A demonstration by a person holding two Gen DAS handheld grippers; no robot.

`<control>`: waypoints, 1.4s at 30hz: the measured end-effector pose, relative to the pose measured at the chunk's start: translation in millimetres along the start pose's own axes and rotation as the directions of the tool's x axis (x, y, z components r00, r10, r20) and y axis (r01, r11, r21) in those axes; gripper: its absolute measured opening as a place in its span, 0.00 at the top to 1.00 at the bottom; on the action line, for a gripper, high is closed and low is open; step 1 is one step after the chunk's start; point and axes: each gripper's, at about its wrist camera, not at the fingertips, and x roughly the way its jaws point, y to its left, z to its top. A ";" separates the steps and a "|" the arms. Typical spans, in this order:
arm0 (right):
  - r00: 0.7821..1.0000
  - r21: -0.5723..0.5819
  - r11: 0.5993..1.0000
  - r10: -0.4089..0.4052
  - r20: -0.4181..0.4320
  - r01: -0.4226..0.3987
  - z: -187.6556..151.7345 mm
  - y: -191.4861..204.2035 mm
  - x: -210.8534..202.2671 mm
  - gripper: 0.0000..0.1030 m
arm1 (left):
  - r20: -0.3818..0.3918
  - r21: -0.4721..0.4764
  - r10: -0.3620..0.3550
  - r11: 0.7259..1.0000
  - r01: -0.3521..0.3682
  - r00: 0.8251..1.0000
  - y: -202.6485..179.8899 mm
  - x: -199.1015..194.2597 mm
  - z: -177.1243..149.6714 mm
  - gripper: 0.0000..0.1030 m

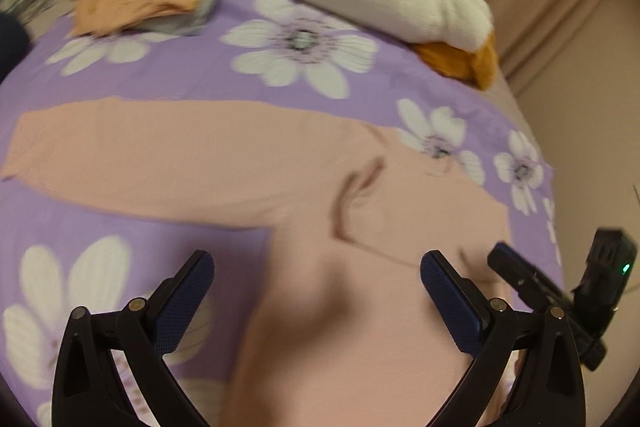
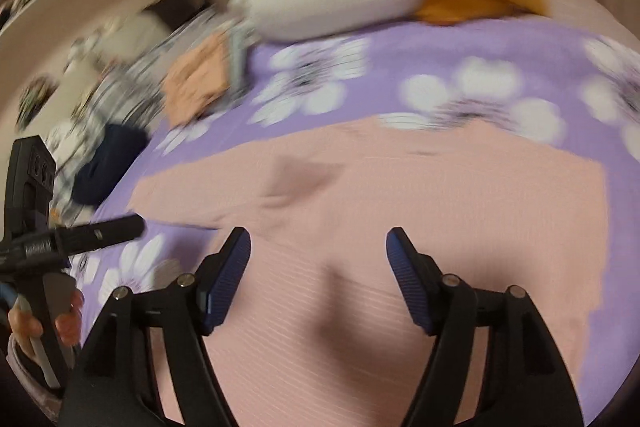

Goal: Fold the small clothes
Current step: 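Lift the sleeve with the right tool and fold it across the shirt body, then move the left tool to the other pink sleeve cuff and close on it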

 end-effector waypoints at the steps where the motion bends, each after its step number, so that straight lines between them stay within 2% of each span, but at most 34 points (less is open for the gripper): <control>1: 1.000 0.027 0.999 -0.029 0.008 0.028 -4.8 -15.2 -7.0 0.45 | -0.005 0.013 -0.024 1.000 0.024 1.000 -7.7 4.3 2.5 0.01; 2: 0.999 0.043 0.998 -0.042 0.009 0.041 -8.2 -23.9 -11.3 0.55 | -0.014 0.026 -0.061 0.998 0.061 0.998 -16.4 9.5 4.5 0.01; 3: 0.998 0.070 0.996 -0.060 0.010 0.059 -13.4 -36.9 -16.6 0.58 | -0.026 0.035 -0.102 0.994 0.103 0.994 -26.4 16.2 6.6 0.01; 7: 0.996 0.155 0.985 -0.077 0.037 0.070 -31.6 -69.9 -33.8 0.60 | -0.075 0.039 -0.247 0.967 0.250 0.966 -58.3 47.6 15.5 0.01; 11: 0.997 0.213 0.976 -0.061 0.054 0.049 -44.9 -87.5 -43.4 0.58 | -0.107 -0.009 -0.345 0.938 0.346 0.932 -72.3 83.6 23.8 0.01; 14: 0.997 0.232 0.972 -0.050 0.065 0.034 -52.7 -95.9 -51.2 0.58 | -0.102 -0.035 -0.312 0.950 0.310 0.945 -67.5 107.5 29.8 0.01; 18: 0.996 0.239 0.971 -0.041 0.081 0.020 -57.9 -100.6 -57.5 0.58 | -0.082 -0.081 -0.194 0.979 0.187 0.978 -39.9 123.8 36.5 0.01; 20: 0.996 0.228 0.973 -0.050 0.080 0.031 -58.9 -100.6 -59.3 0.58 | -0.079 -0.109 -0.178 0.980 0.169 0.981 -24.1 122.4 38.1 0.01; 24: 0.995 0.207 0.977 -0.061 0.077 0.044 -60.6 -96.1 -61.5 0.58 | -0.042 -0.150 -0.180 0.974 0.172 0.983 4.9 95.9 35.7 0.01; 29: 0.996 0.206 0.978 -0.029 0.082 0.011 -64.5 -82.8 -65.8 0.58 | 0.002 -0.168 -0.128 0.978 0.127 0.992 33.9 52.1 19.7 0.01; 33: 0.997 0.191 0.981 -0.014 0.074 -0.001 -70.5 -67.5 -67.2 0.58 | 0.053 -0.230 -0.085 0.969 0.095 0.995 71.9 16.6 1.4 0.01; 37: 0.998 0.188 0.982 0.015 0.066 -0.027 -76.4 -53.1 -68.2 0.57 | 0.107 -0.314 -0.045 0.946 0.077 0.993 116.8 -13.0 -12.0 0.01; 42: 0.999 0.160 0.987 0.023 0.037 -0.028 -83.5 -34.3 -65.7 0.57 | 0.170 -0.462 -0.022 0.881 0.100 0.985 180.4 -31.0 -24.0 0.01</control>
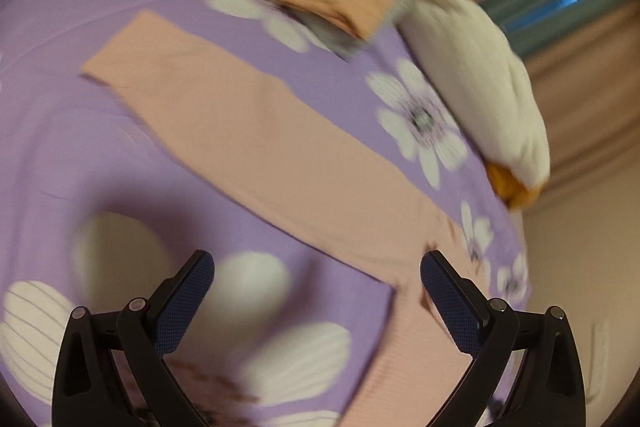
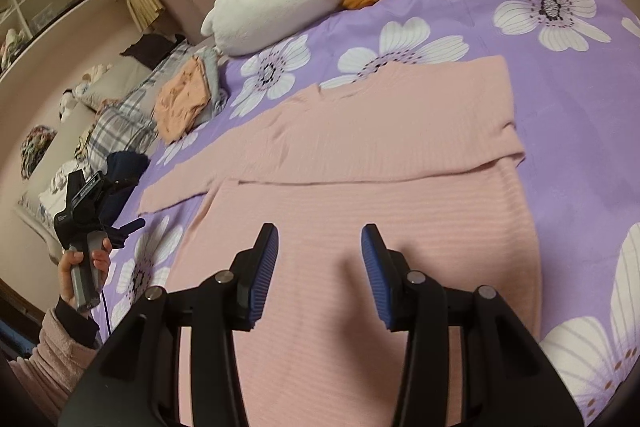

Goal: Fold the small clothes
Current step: 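Move the left tool to the other pink sleeve cuff and close on it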

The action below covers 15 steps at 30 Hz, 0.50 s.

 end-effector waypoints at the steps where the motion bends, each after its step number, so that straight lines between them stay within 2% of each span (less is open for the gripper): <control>1: 1.000 -0.004 1.000 -0.001 -0.006 0.001 -1.5 2.6 0.9 0.57 | 0.009 -0.021 -0.004 1.000 0.004 1.000 6.4 -1.0 3.0 0.01; 9: 0.999 -0.010 1.000 -0.020 -0.025 0.019 -3.5 11.5 11.8 0.57 | 0.109 -0.205 -0.096 0.972 0.117 0.989 62.6 4.2 33.8 0.01; 15: 0.999 -0.013 1.000 -0.028 -0.029 0.027 -1.1 14.4 20.8 0.57 | 0.185 -0.254 -0.146 0.948 0.191 0.972 78.1 11.7 53.5 0.01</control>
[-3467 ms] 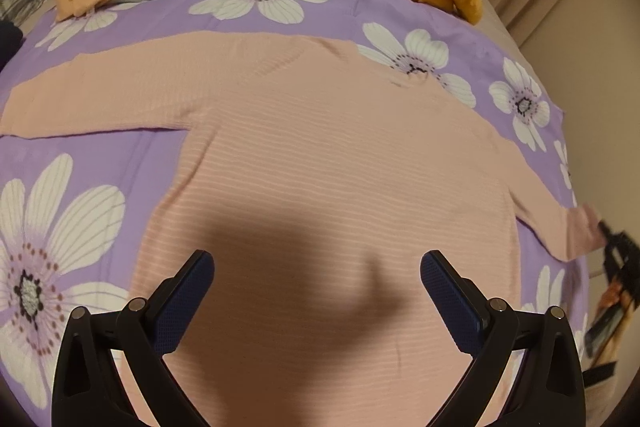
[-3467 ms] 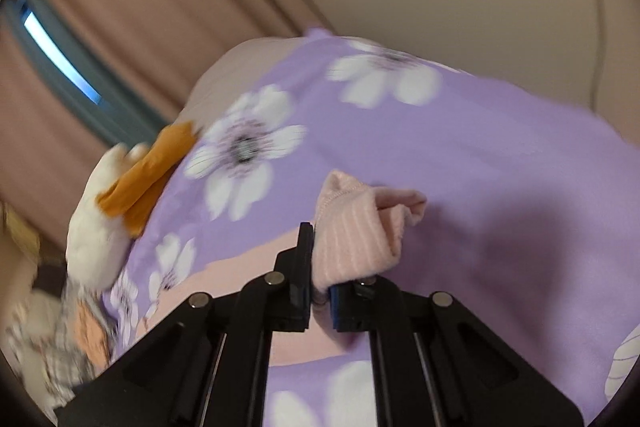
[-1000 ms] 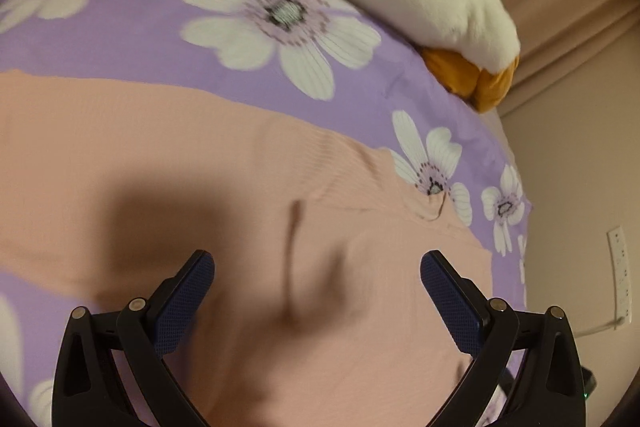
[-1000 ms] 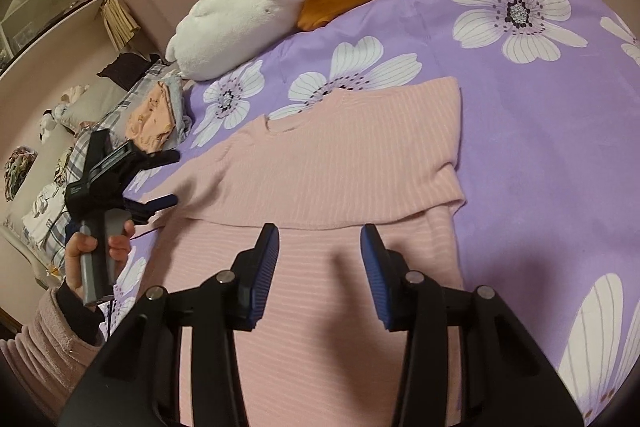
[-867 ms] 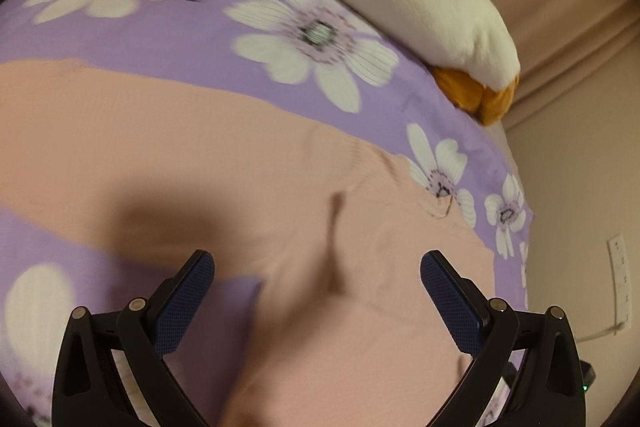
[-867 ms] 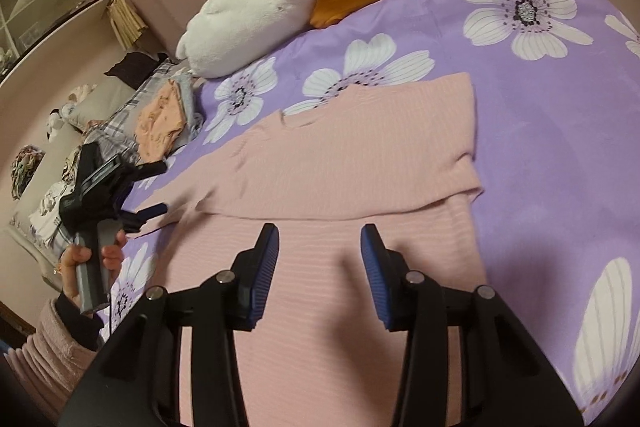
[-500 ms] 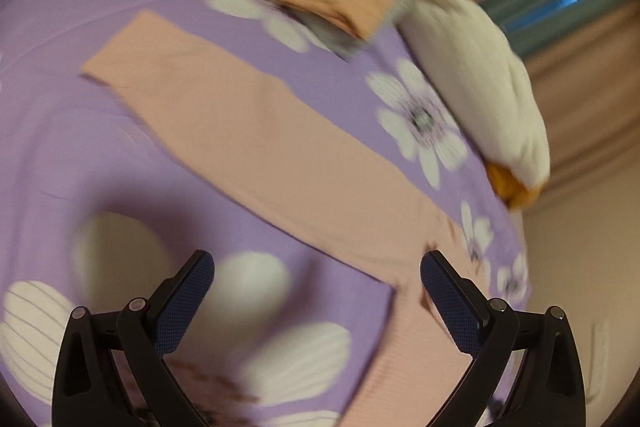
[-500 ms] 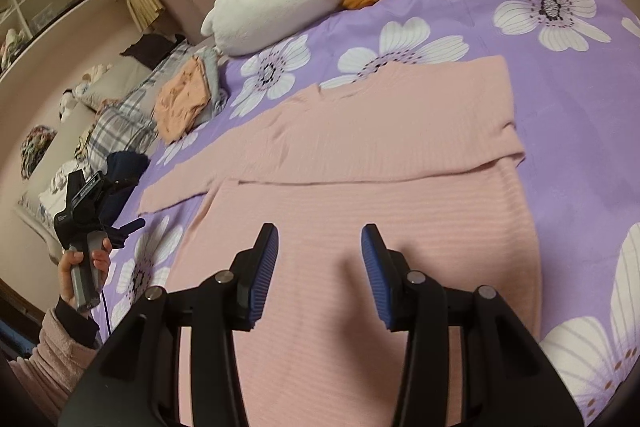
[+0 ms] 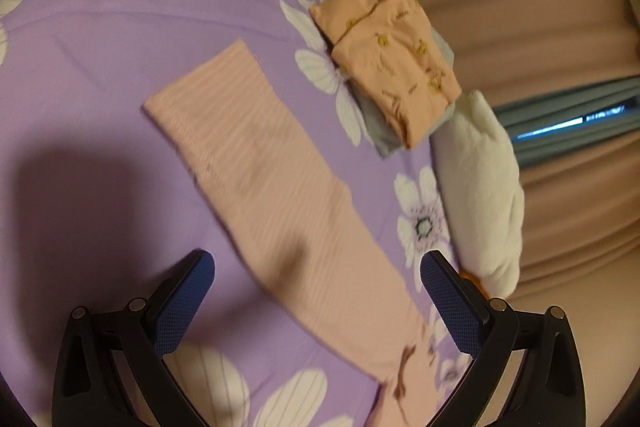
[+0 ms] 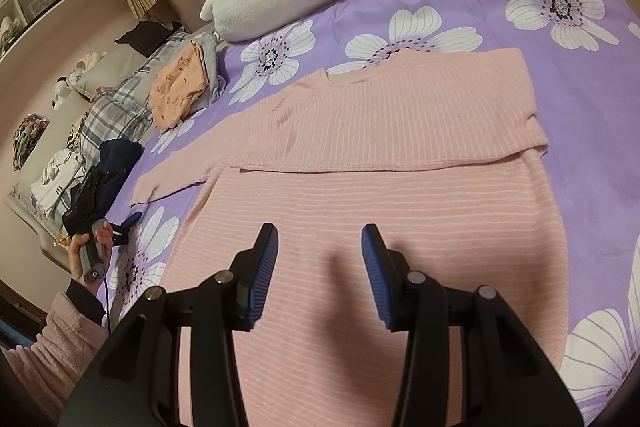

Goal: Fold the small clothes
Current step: 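Move the left tool to the other pink sleeve cuff and close on it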

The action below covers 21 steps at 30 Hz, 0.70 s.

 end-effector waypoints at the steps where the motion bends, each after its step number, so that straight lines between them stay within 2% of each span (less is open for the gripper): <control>1: 1.000 0.001 1.000 0.000 -0.002 0.000 0.5 0.4 1.4 0.57 | 0.009 -0.005 -0.003 1.000 0.003 1.000 1.0 0.9 3.3 0.03; 8: 1.000 -0.004 1.000 -0.008 -0.014 0.008 3.0 2.5 9.1 0.57 | 0.060 -0.022 0.009 1.000 -0.008 0.998 2.1 10.7 23.2 0.06; 11: 1.000 -0.012 1.000 -0.016 -0.020 0.016 3.4 3.7 11.9 0.57 | 0.064 -0.017 0.042 0.999 -0.041 0.997 1.5 14.4 29.1 0.15; 16: 0.999 -0.018 0.999 -0.027 -0.028 0.026 3.8 4.0 15.5 0.57 | 0.043 -0.004 0.120 0.993 -0.120 0.992 4.5 17.9 32.5 0.52; 17: 0.999 -0.018 1.000 -0.025 -0.027 0.025 3.1 4.4 15.3 0.57 | 0.039 -0.002 0.136 0.991 -0.136 0.990 5.5 17.3 32.4 0.55; 19: 0.999 -0.016 1.000 -0.023 -0.028 0.023 3.2 4.5 15.5 0.57 | 0.035 0.004 0.161 0.987 -0.161 0.986 6.2 16.1 32.1 0.78; 21: 0.999 -0.019 1.000 -0.023 -0.026 0.022 2.7 4.9 14.5 0.57 | 0.025 0.019 0.199 0.980 -0.200 0.980 4.2 16.3 31.2 0.90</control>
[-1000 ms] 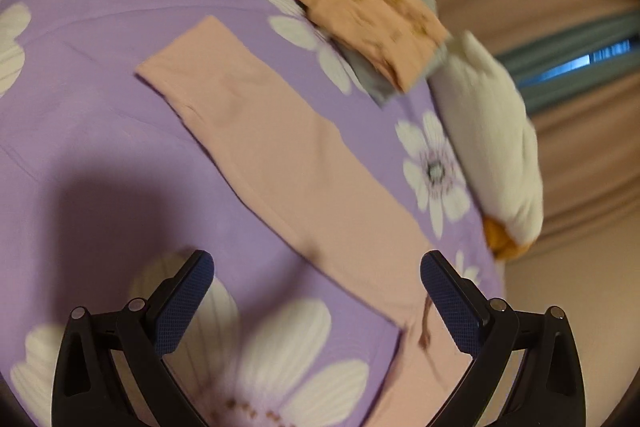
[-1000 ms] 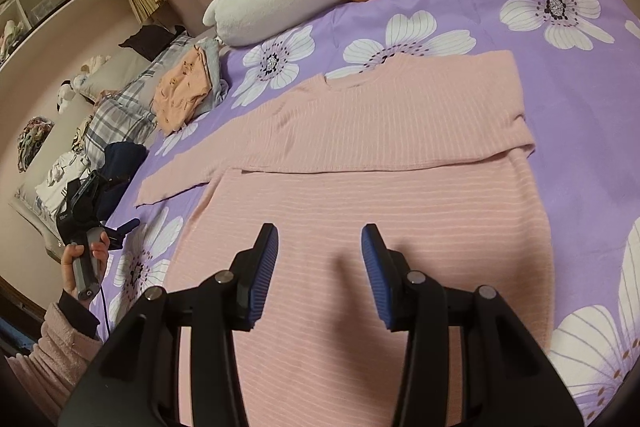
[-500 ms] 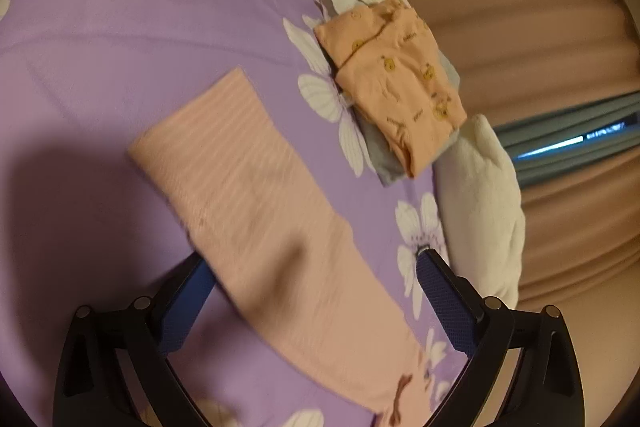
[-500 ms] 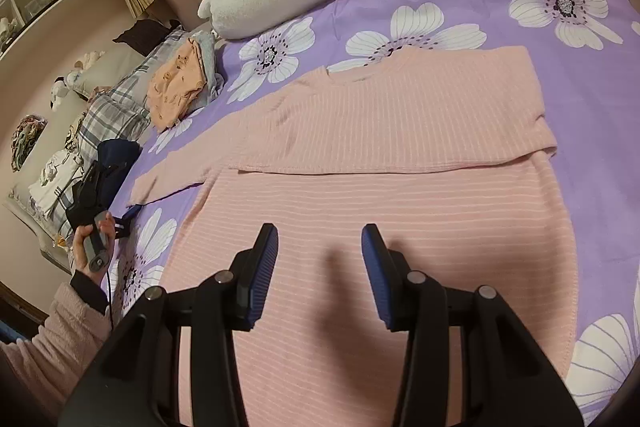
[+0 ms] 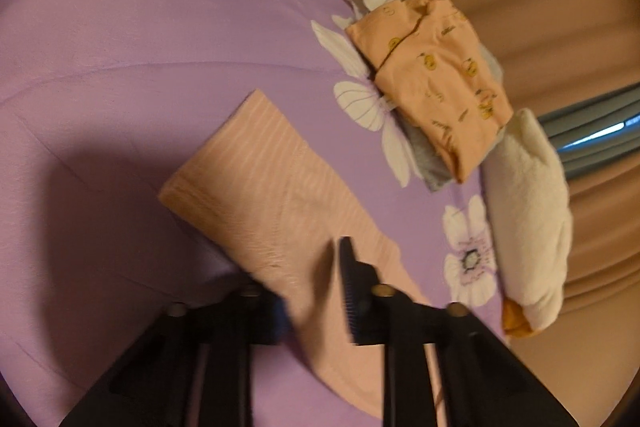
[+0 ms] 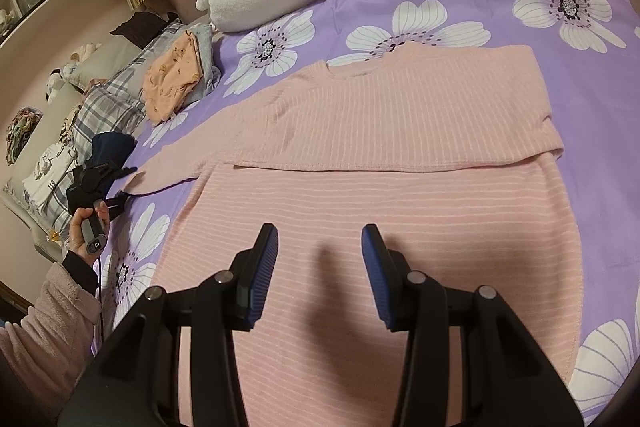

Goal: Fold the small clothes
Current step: 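Move the left tool to the other pink sleeve cuff and close on it, then fold the held sleeve across the shirt body with the left tool and release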

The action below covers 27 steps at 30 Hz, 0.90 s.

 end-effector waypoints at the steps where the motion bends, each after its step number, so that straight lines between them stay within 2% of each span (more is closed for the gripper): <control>1: 1.000 0.000 1.000 0.001 0.002 -0.001 -0.4 0.0 -1.0 0.57 | 0.001 0.009 0.012 1.000 -0.012 1.000 -3.1 -0.3 -0.1 0.93; 4: 1.000 0.004 1.000 -0.001 0.011 0.001 -1.5 -1.8 -5.2 0.57 | 0.017 0.080 0.037 0.996 -0.039 0.999 -22.2 -9.5 -4.8 0.97; 7: 1.000 0.015 1.000 -0.003 0.020 0.002 -3.3 -5.4 -10.4 0.57 | 0.032 0.201 0.049 0.978 -0.054 0.998 -58.2 -20.5 -16.4 0.98; 11: 0.999 0.030 1.000 0.000 0.036 -0.001 -6.5 -10.4 -19.1 0.57 | 0.028 0.362 0.012 0.932 -0.021 1.000 -116.3 -32.4 -44.2 0.98; 14: 0.999 0.036 0.999 -0.008 0.050 0.006 -10.4 -14.4 -27.3 0.57 | 0.010 0.448 -0.011 0.894 0.006 1.000 -155.0 -33.9 -68.3 0.98; 20: 0.996 0.058 0.998 -0.024 0.081 0.019 -17.8 -30.3 -47.6 0.57 | -0.068 0.615 -0.033 0.786 0.068 0.997 -233.5 -24.2 -134.3 0.98; 23: 0.995 0.082 0.996 -0.031 0.097 0.023 -21.7 -41.0 -56.4 0.57 | -0.107 0.697 -0.010 0.713 0.082 0.994 -266.0 -9.3 -178.7 0.98; 24: 0.994 0.089 0.996 -0.034 0.099 0.025 -23.0 -43.6 -58.4 0.57 | -0.130 0.728 0.008 0.680 0.090 0.991 -276.4 -1.0 -200.3 0.98; 25: 0.994 0.096 0.995 -0.038 0.102 0.028 -24.5 -46.3 -60.6 0.57 | -0.141 0.743 0.018 0.663 0.094 0.990 -280.2 2.5 -211.3 0.98; 27: 0.993 0.109 0.993 -0.045 0.106 0.033 -27.7 -52.8 -64.9 0.57 | -0.170 0.785 0.055 0.611 0.102 0.984 -288.4 16.2 -246.7 0.98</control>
